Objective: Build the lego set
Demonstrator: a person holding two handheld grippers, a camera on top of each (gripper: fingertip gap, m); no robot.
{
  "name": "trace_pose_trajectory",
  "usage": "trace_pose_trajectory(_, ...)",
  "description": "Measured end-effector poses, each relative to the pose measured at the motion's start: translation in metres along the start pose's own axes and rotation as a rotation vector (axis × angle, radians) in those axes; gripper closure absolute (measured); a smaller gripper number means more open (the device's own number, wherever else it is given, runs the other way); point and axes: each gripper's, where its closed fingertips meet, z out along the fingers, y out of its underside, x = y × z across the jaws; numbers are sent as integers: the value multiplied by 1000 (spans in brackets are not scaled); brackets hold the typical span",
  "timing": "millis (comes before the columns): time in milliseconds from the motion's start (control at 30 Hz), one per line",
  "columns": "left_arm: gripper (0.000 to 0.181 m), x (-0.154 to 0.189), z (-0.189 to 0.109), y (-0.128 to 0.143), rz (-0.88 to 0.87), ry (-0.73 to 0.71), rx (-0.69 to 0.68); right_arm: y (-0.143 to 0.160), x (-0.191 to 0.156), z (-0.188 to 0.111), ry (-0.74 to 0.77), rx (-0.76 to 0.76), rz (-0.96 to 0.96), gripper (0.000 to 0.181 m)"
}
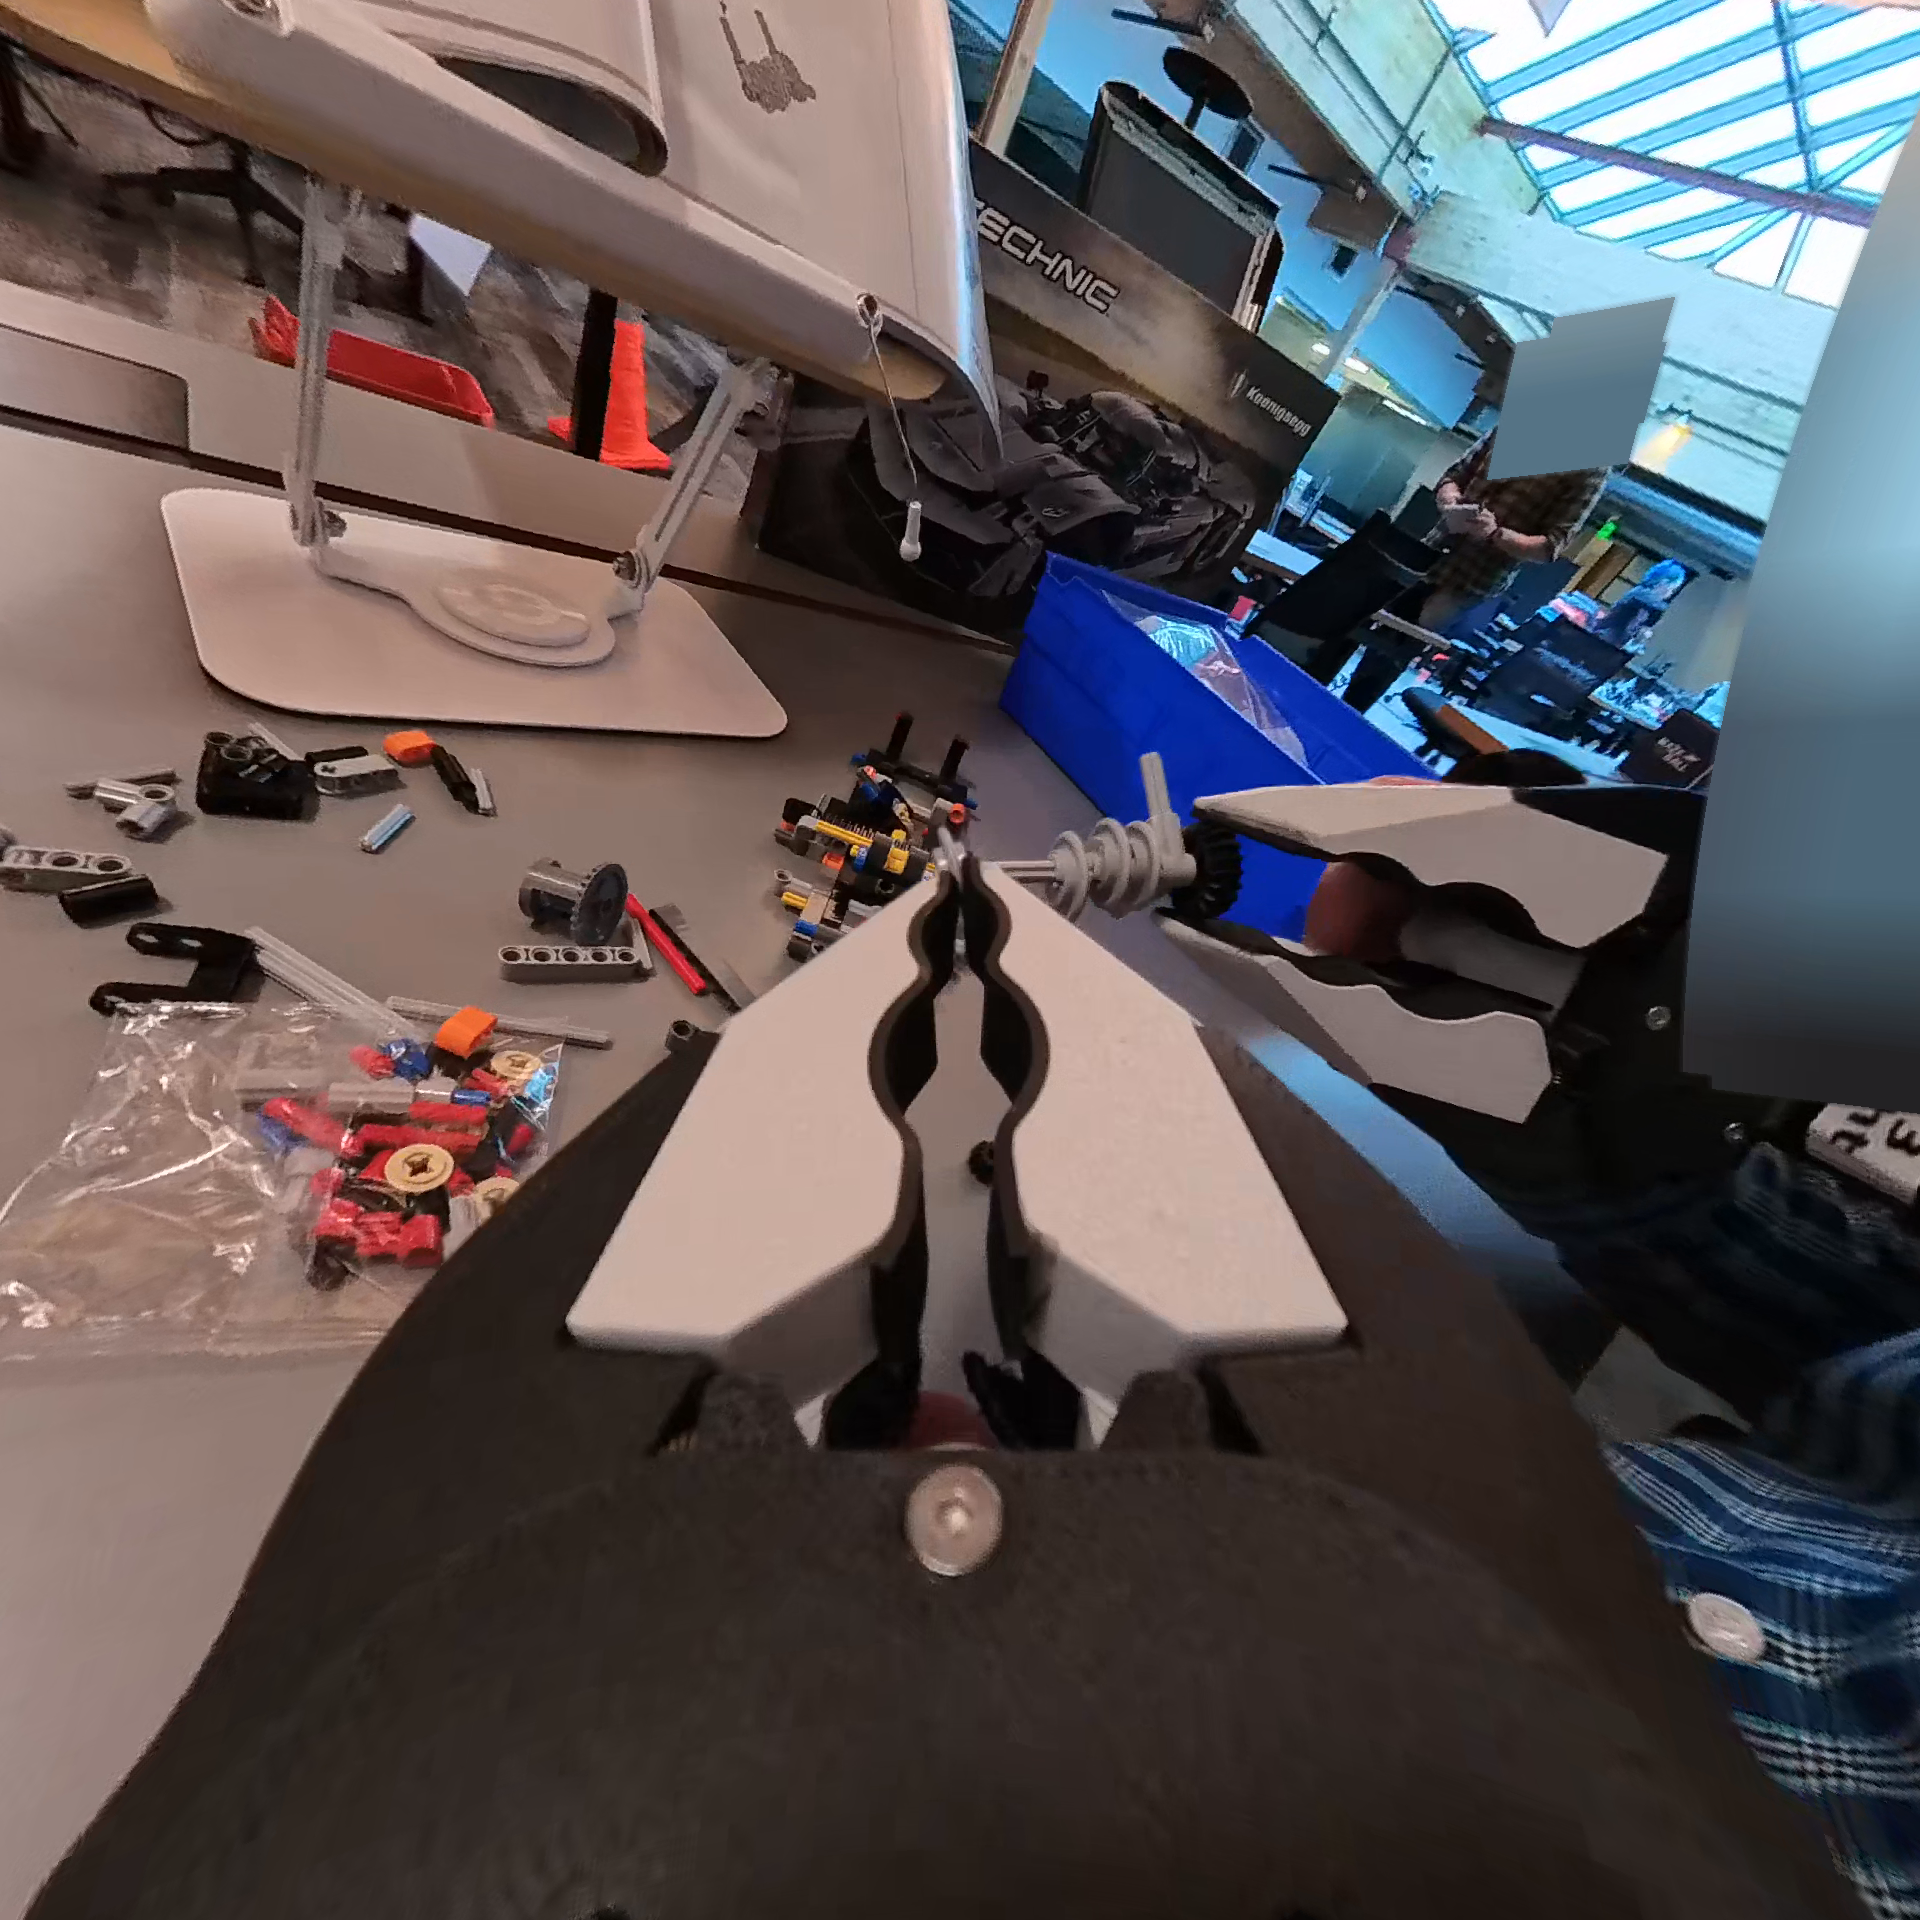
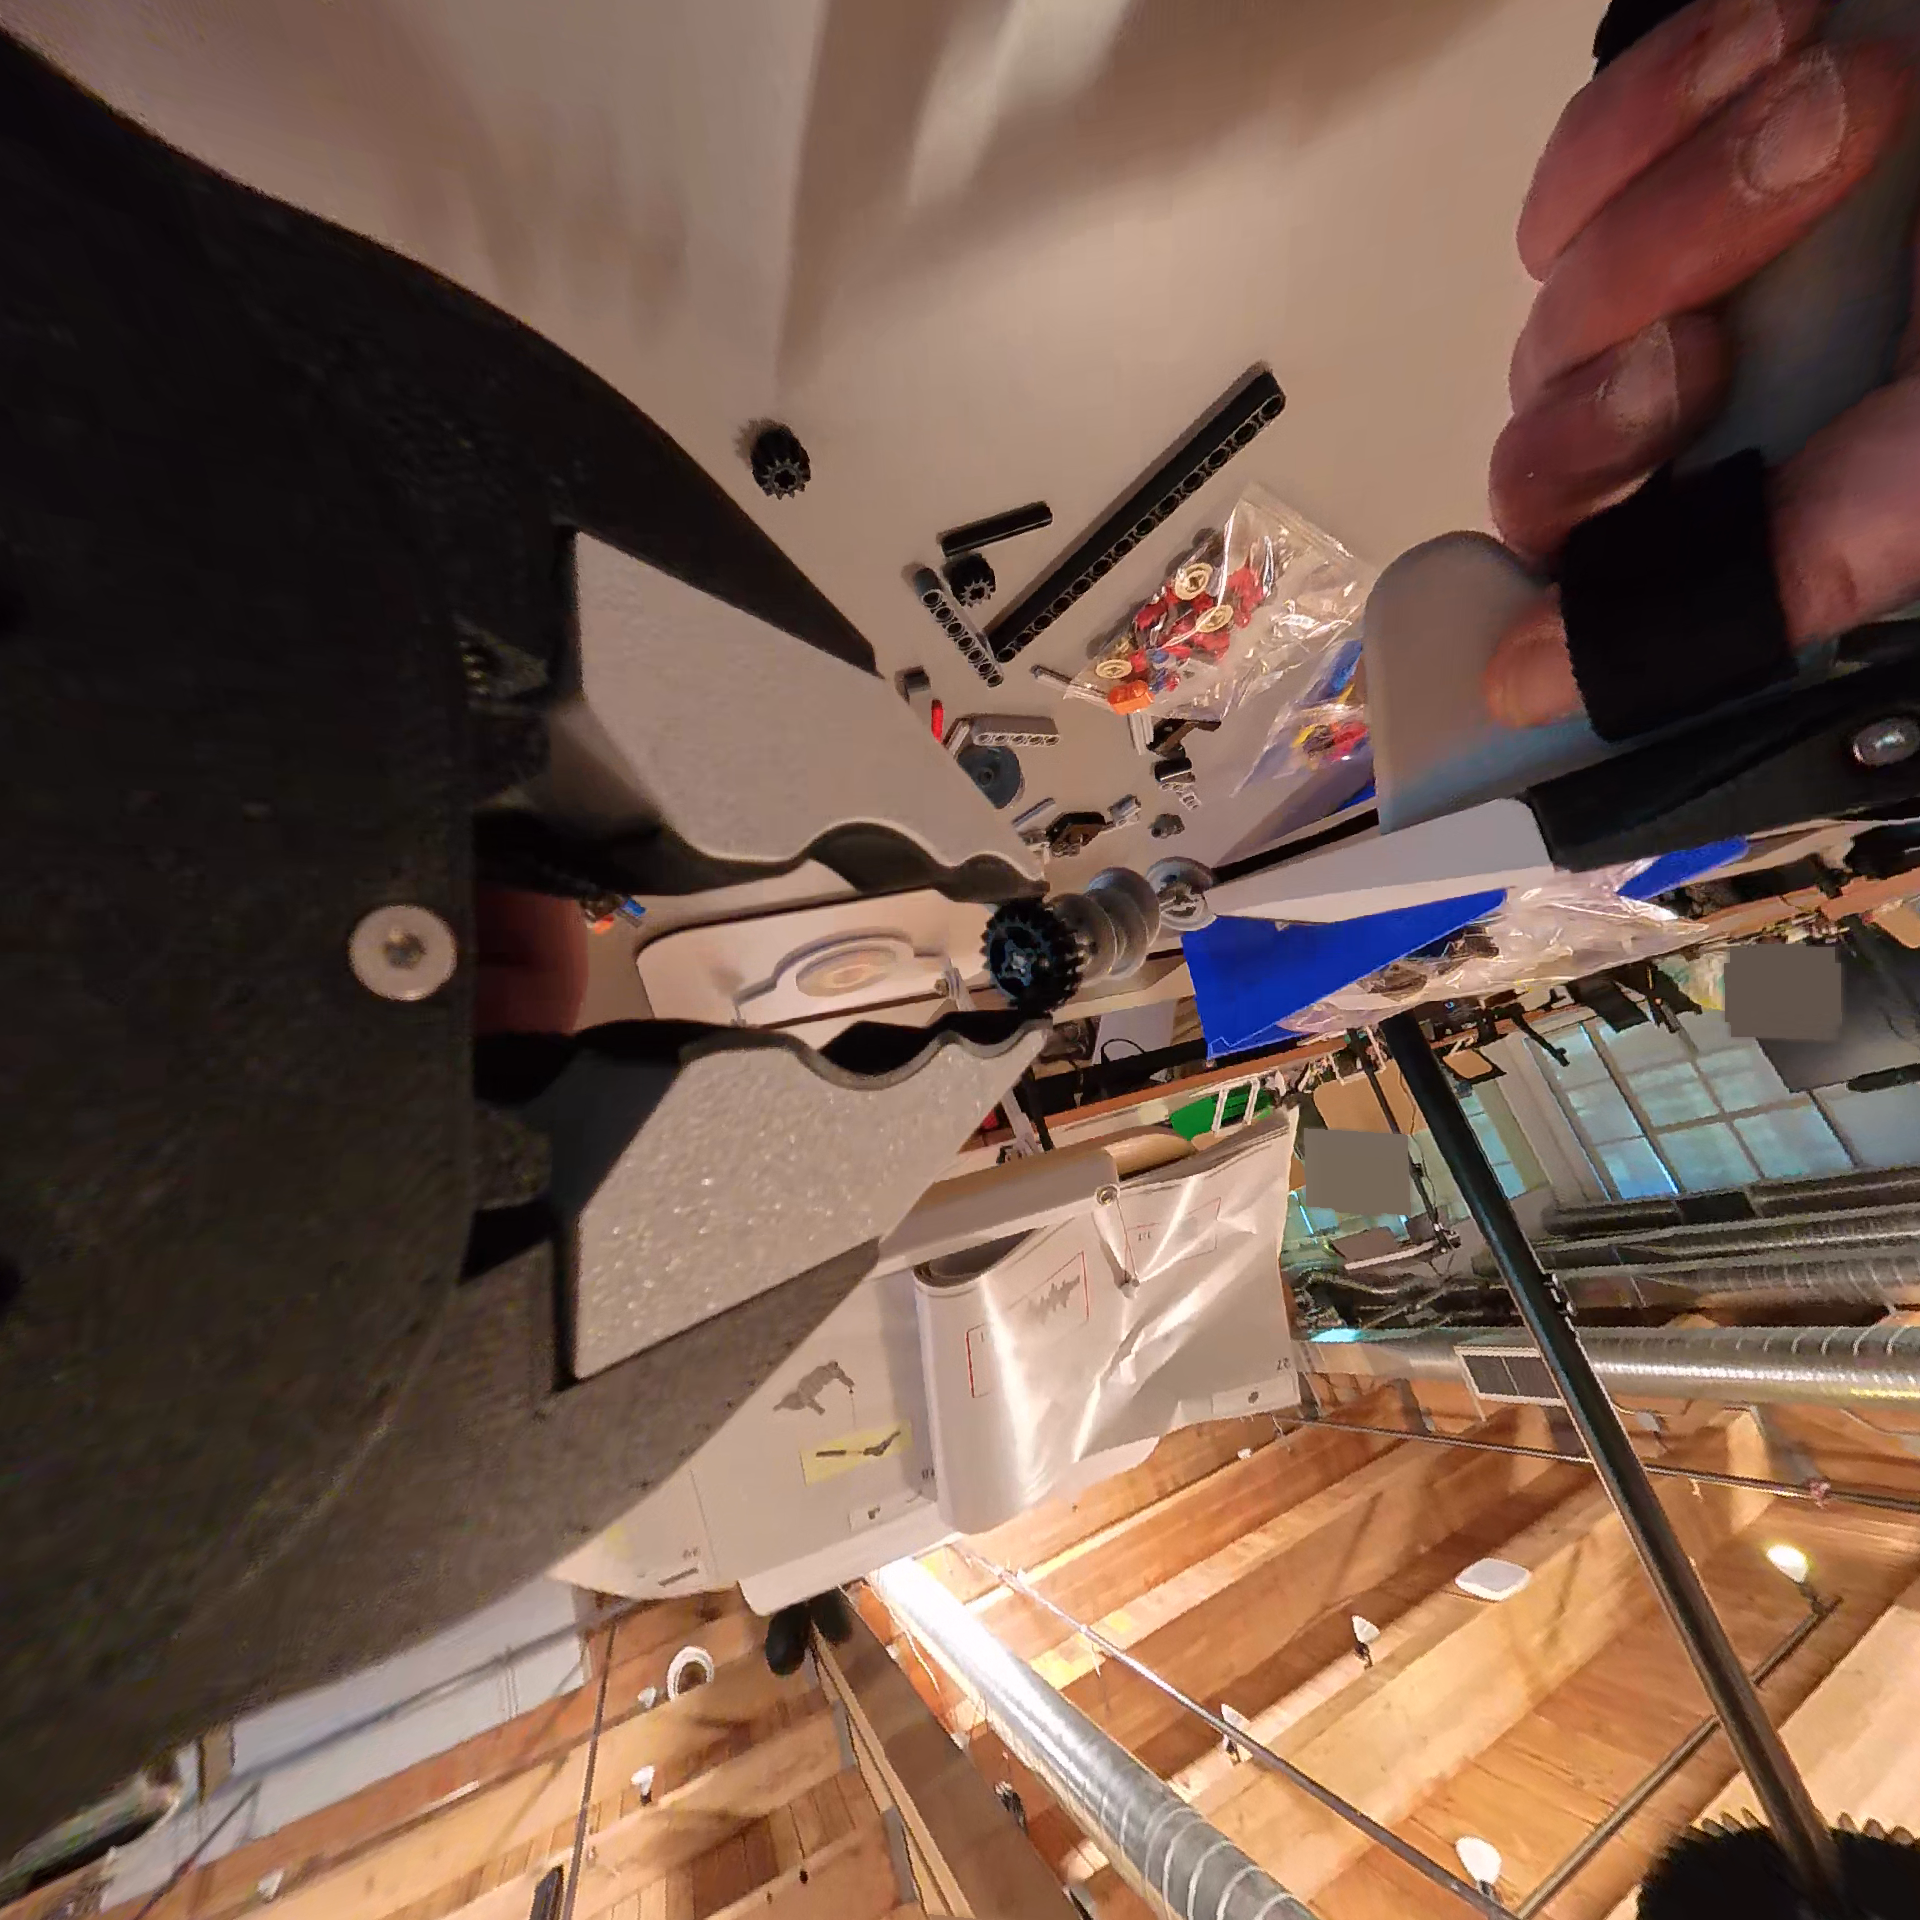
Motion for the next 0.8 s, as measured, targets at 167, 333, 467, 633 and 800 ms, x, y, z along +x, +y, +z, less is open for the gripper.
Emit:
trace_pose_trajectory(167,181,2,1,0,87,-36,-3,2,1,0,-14,6,109,164)
trace_pose_trajectory(333,181,2,3,-1,183,-75,-8,7,1,1,-44,8,284,163)
trace_pose_trajectory(467,181,3,5,-2,222,-89,-5,10,2,1,-70,21,439,163)
trace_pose_trajectory(633,181,3,6,-3,250,-99,-1,13,1,1,-93,22,548,163)
trace_pose_trajectory(800,181,4,5,-4,312,-120,3,12,1,1,-116,34,636,164)
